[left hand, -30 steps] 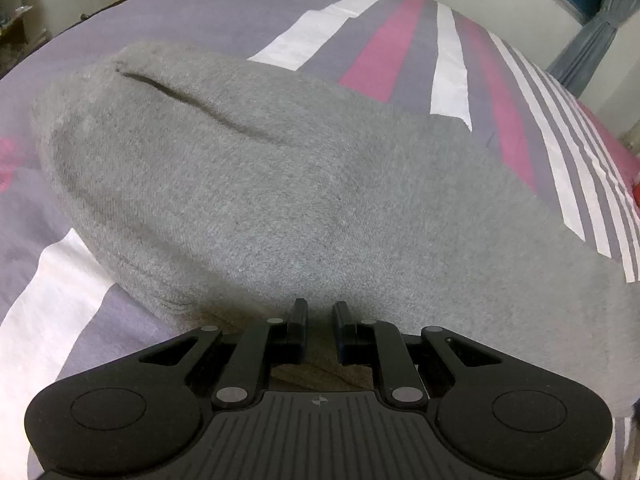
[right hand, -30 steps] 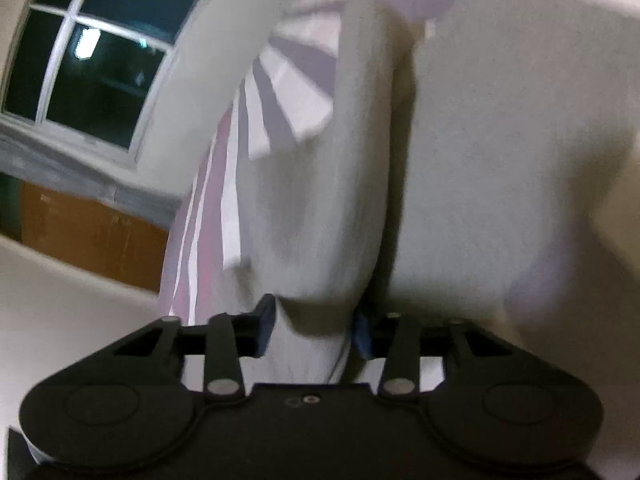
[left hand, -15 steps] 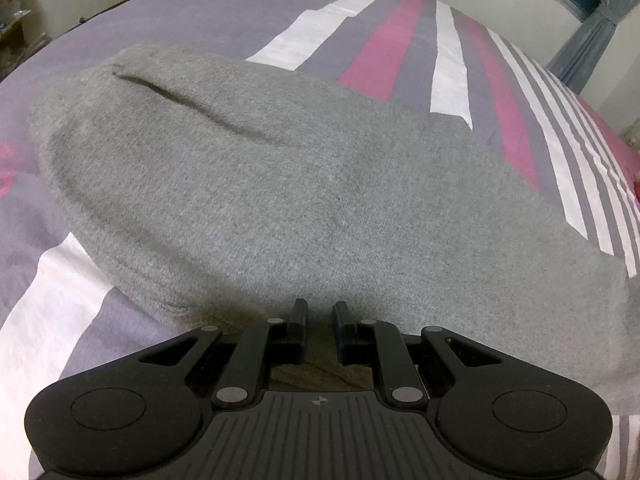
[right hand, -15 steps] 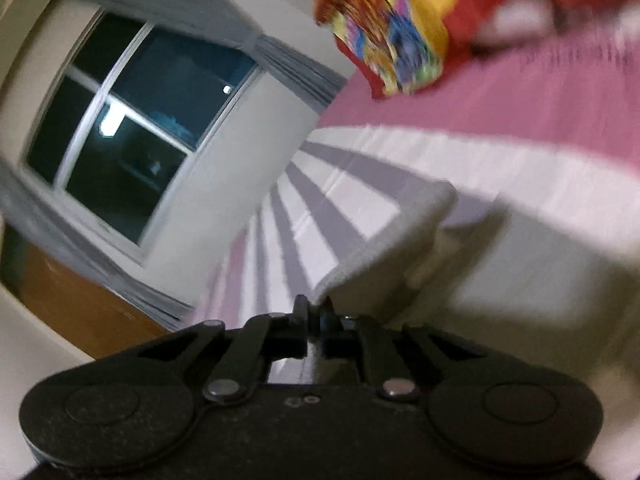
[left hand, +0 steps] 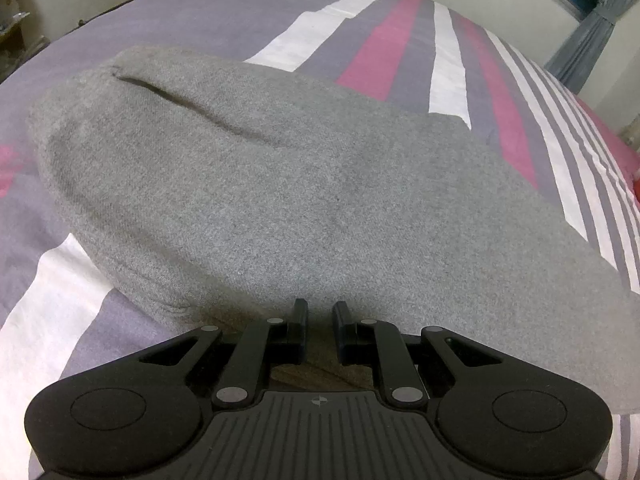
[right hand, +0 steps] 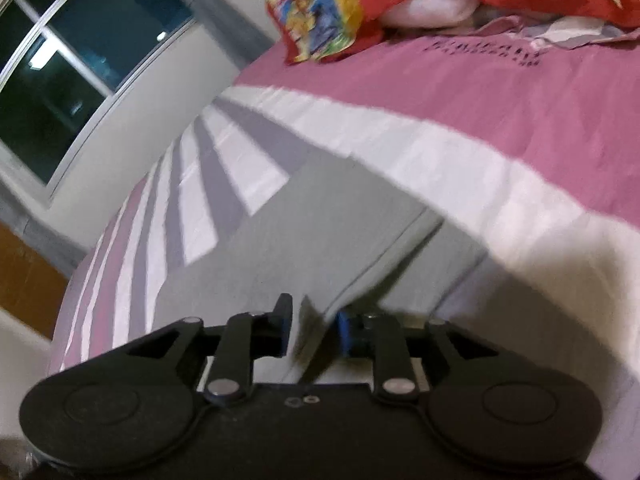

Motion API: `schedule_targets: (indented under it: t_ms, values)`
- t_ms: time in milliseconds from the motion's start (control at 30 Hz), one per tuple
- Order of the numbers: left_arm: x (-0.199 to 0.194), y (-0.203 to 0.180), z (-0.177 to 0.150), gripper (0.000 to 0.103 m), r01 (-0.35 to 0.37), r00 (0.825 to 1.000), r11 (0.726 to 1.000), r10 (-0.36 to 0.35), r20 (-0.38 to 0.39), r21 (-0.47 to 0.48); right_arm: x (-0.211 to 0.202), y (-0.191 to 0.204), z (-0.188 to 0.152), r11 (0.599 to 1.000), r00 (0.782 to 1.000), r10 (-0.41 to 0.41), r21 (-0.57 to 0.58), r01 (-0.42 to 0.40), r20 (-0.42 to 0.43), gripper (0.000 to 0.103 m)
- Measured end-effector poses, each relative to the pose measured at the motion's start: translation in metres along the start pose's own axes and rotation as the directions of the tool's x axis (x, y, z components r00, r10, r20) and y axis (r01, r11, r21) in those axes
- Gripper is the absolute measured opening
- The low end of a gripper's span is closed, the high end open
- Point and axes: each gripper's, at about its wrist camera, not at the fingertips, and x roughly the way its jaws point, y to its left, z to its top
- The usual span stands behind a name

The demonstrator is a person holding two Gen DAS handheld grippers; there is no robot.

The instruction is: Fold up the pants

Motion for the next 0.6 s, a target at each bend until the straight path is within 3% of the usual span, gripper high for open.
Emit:
schedule_targets:
  t_ms: [67, 200, 300, 400, 600]
  values:
    - [0.0, -0.001, 0.0, 0.014, -0.003, 1.0, 1.0, 0.003, 0.001, 0.003, 0.008, -0.003, 0.009, 1.0, 1.0, -0.024, 0.013, 0.024, 0.001, 0.023]
    - [0.0, -0.001, 0.0, 0.014, -0.004, 1.0, 1.0, 0.004, 0.001, 0.005, -0.003, 0.002, 0.019, 0.997, 0.996, -0.064, -0.049, 0.067, 0.062, 0.006]
    - [0.0, -0.001, 0.0, 0.014, -0.005, 1.0, 1.0, 0.005, 0.005, 0.007, -0.021, 0.002, 0.019, 0.991, 0.99, -0.086, -0.097, 0.097, 0.111, 0.006]
    - [0.0, -0.004, -0.001, 0.014, -0.015, 1.0, 1.0, 0.015, 0.009, 0.026, -0.015, -0.011, 0.005, 0.98, 0.985, -0.158, -0.11, 0.164, 0.064, 0.006]
    - [-0.001, -0.004, 0.0, 0.014, -0.021, 1.0, 0.999, 0.02, 0.014, 0.044, -0.008, -0.001, 0.009, 0.97, 0.985, -0.152, -0.178, 0.163, 0.076, 0.012]
